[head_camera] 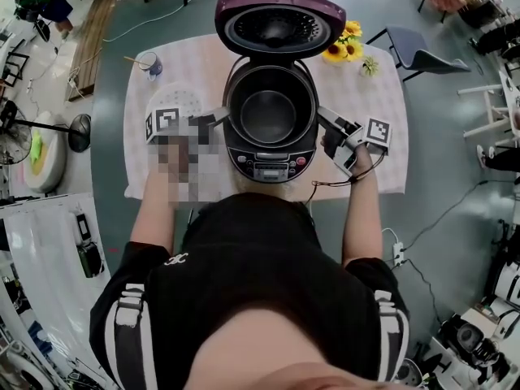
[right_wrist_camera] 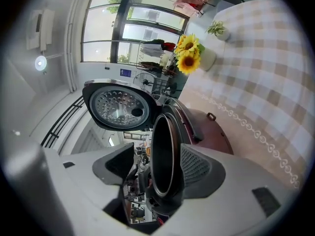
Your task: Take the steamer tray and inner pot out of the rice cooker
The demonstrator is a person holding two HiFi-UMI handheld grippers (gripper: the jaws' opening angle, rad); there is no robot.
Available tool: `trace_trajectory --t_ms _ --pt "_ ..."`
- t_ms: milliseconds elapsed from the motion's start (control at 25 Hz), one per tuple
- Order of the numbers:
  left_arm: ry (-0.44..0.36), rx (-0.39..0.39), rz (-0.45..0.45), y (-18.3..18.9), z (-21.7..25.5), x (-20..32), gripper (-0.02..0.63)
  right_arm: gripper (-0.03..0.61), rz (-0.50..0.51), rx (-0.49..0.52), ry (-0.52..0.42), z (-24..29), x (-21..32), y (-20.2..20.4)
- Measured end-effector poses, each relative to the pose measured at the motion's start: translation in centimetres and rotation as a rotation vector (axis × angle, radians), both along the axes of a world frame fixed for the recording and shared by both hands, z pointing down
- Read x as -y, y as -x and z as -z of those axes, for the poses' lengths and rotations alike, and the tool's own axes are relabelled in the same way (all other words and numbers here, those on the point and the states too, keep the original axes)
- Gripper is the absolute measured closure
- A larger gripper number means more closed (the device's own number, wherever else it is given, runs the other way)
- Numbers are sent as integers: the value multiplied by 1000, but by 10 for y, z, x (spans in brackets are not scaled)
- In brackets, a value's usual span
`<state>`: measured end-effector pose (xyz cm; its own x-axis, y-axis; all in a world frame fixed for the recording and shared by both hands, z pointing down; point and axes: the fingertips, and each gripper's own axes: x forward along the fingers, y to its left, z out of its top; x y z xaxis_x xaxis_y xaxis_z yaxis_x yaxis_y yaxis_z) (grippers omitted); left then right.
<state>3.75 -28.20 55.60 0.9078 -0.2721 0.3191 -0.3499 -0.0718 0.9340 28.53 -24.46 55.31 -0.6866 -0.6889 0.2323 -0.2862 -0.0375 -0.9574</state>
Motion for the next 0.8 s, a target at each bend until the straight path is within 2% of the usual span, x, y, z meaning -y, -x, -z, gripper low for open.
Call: trace_trajectory --t_ms 240,520,680,800 --pt "-1 -30 8 -2 4 1 351 286 22 12 -12 3 4 8" --pt "-4 -52 -20 -9 7 0 357 301 55 -39 -7 3 6 17" --pt "-10 -44 -38 -11 8 0 376 323 64 -52 -2 2 5 23" --pt "-7 -35 -40 -11 9 -1 387 364 80 -91 2 -1 1 23"
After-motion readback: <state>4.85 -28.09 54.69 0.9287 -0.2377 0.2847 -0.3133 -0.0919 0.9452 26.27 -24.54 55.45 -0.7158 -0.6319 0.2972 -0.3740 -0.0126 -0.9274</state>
